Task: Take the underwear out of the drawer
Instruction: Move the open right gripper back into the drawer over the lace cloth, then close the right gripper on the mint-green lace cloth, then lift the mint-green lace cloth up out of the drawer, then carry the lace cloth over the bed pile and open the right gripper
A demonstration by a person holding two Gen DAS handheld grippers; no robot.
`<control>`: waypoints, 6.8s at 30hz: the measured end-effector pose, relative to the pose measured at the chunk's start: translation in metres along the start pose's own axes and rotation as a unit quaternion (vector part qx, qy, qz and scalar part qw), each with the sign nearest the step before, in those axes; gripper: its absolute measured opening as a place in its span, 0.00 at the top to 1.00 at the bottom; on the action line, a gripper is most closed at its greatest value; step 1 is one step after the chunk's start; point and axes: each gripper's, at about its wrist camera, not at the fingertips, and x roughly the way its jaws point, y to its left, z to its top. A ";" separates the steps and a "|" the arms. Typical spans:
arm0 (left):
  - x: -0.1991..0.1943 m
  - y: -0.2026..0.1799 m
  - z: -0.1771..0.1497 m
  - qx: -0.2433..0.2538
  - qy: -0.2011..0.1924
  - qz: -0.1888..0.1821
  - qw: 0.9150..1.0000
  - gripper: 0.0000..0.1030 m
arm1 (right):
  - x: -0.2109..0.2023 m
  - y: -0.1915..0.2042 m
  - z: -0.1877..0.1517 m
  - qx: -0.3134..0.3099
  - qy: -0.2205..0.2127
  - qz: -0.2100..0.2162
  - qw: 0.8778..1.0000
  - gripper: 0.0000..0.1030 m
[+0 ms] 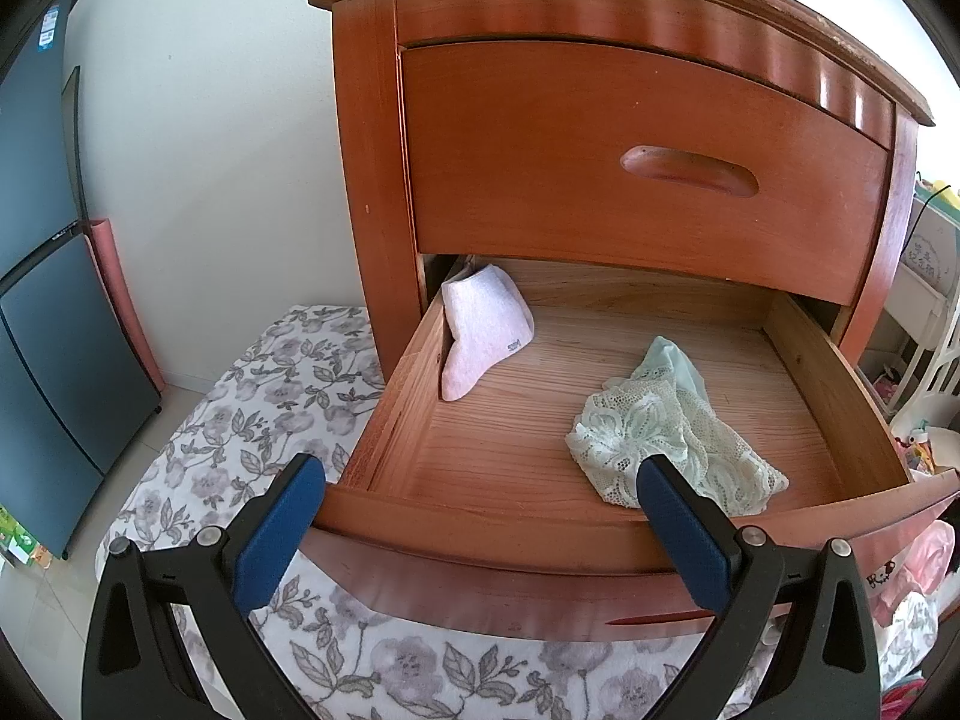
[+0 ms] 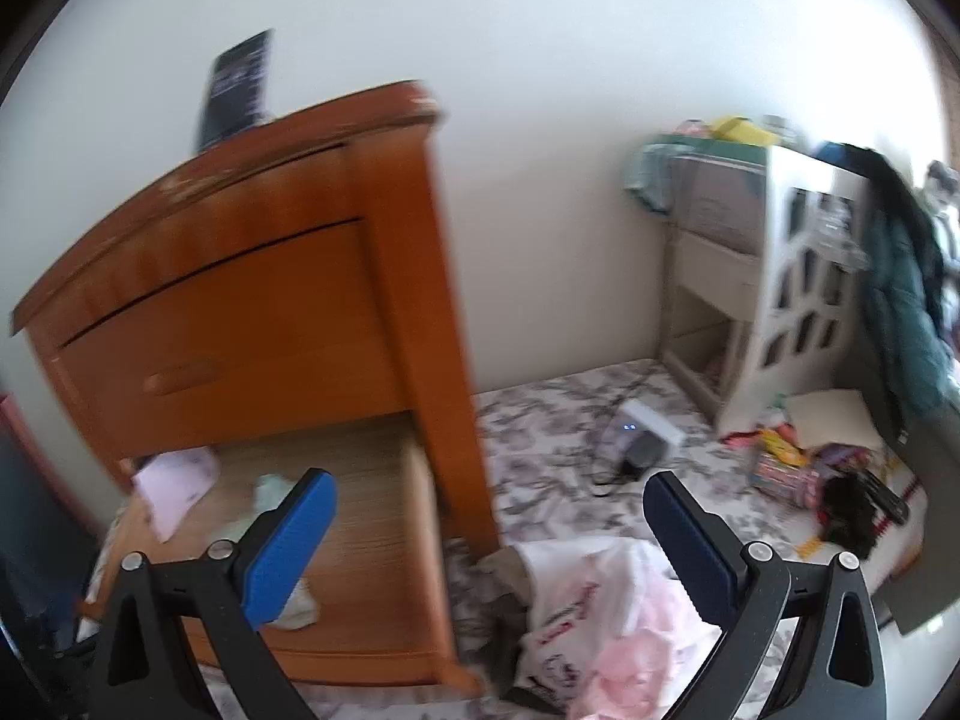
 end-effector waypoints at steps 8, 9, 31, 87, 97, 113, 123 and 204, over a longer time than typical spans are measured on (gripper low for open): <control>-0.001 0.002 0.000 -0.005 -0.002 0.000 1.000 0.00 | 0.011 0.069 0.003 -0.055 0.076 0.125 0.988 0.00; -0.001 0.003 0.000 -0.005 -0.002 -0.001 1.000 0.00 | 0.018 0.079 0.001 -0.056 0.097 0.141 0.984 0.00; -0.001 0.003 -0.001 -0.004 -0.002 -0.002 1.000 0.00 | 0.146 0.162 -0.052 -0.143 0.339 0.137 0.920 0.21; -0.001 0.003 -0.002 -0.004 -0.003 -0.002 1.000 0.00 | 0.062 0.131 0.021 -0.198 0.233 0.088 0.948 0.98; -0.001 0.004 -0.001 -0.003 -0.002 -0.001 1.000 0.00 | 0.022 0.133 0.049 -0.185 0.170 0.090 0.964 0.98; 0.003 0.003 -0.001 -0.001 -0.001 0.003 1.000 0.00 | -0.047 0.103 0.090 -0.156 0.088 0.078 0.981 0.98; 0.003 0.003 -0.001 -0.001 -0.001 0.004 1.000 0.00 | -0.094 0.069 0.116 -0.132 0.035 0.069 0.988 0.98; 0.003 0.003 -0.001 -0.001 -0.001 0.003 1.000 0.00 | 0.107 -0.108 -0.100 -0.004 0.342 -0.047 0.939 0.03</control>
